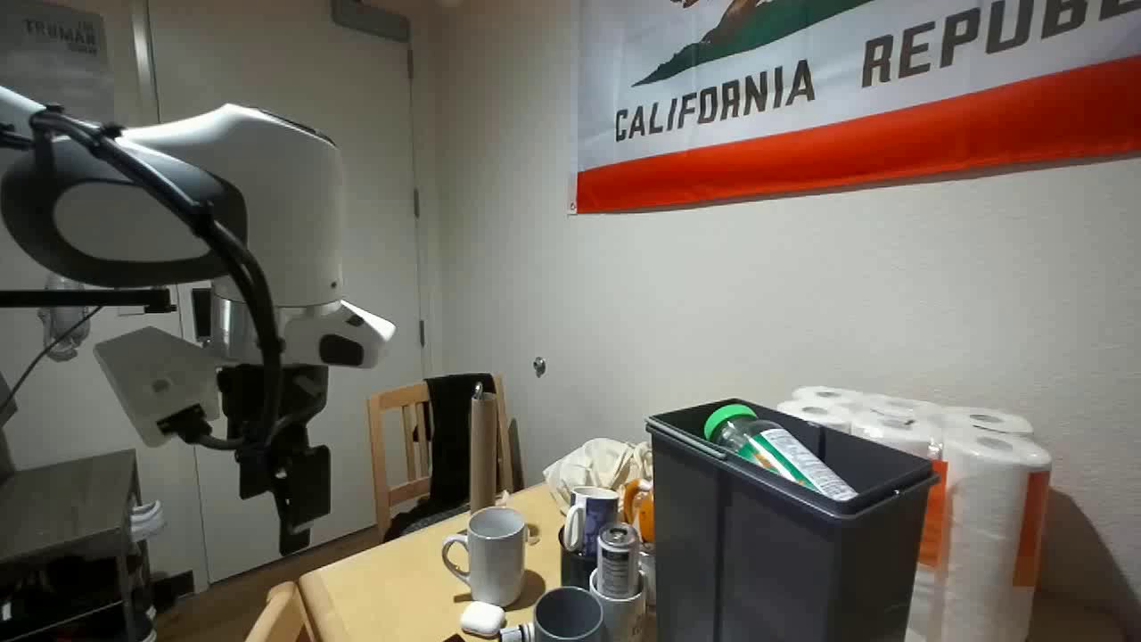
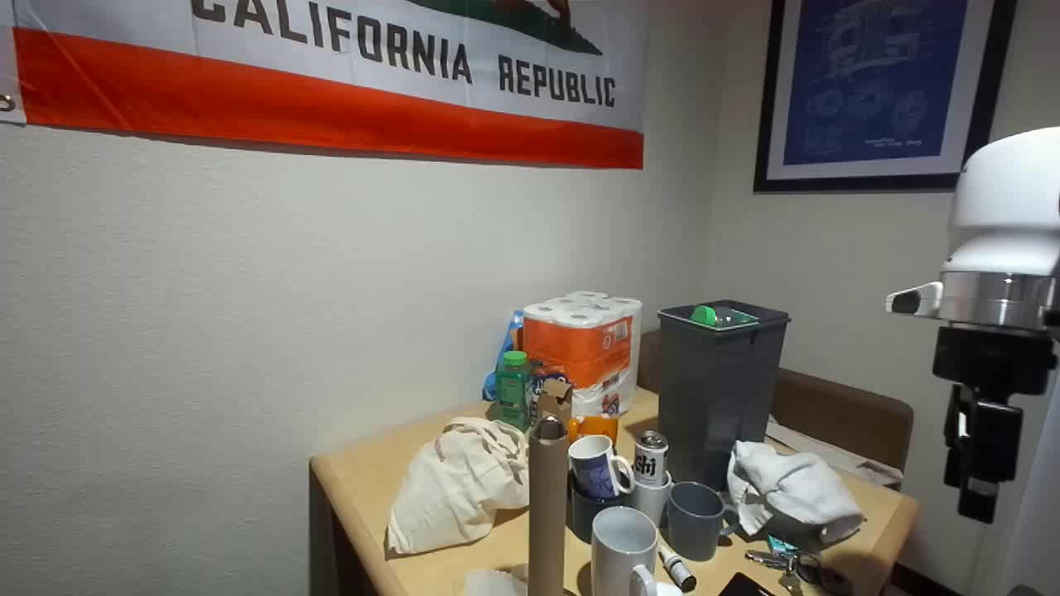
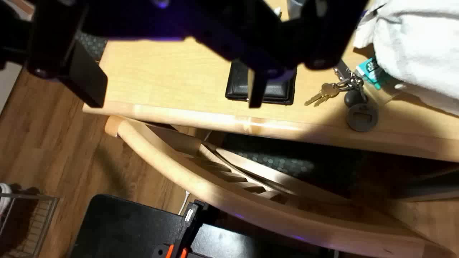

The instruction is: Put the can and the tissue roll in the bin

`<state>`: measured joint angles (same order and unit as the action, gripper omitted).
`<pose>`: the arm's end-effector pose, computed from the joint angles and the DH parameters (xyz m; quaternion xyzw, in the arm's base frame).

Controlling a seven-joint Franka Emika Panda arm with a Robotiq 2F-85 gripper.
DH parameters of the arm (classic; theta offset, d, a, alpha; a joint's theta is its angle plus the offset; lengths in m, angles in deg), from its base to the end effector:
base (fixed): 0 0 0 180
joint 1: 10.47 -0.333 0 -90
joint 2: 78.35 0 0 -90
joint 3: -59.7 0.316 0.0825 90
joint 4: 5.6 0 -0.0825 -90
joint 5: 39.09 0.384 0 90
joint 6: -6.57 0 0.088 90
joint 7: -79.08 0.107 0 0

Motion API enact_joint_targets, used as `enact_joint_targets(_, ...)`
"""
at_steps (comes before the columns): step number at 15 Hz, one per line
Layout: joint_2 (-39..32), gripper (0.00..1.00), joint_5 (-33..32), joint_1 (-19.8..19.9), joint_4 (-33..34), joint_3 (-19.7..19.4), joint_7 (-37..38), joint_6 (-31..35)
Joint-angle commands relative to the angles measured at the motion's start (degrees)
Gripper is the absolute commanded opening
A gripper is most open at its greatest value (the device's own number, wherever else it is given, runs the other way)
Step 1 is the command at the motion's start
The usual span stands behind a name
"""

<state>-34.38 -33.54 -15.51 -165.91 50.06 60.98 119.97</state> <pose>0.3035 -0.0129 0.4082 -0.9869 -0.1212 0.0121 0.1056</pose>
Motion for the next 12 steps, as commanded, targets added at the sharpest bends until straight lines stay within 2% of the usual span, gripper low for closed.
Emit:
enact_joint_targets(1, -0.14, 1.0, 0.48, 0.67, 0.09, 0.67, -0.4, -0.16)
enact_joint_targets(4, -0.18, 1.0, 0.48, 0.68, 0.09, 0.67, -0.4, -0.16)
enact_joint_targets(7, -5.47, 1.0, 1.17, -0.63, 2.57, 2.31, 1.12, 4.0)
enact_joint_targets(12, -20.4, 1.0, -0.81, -0.96, 10.7, 8.98, 8.3, 20.75)
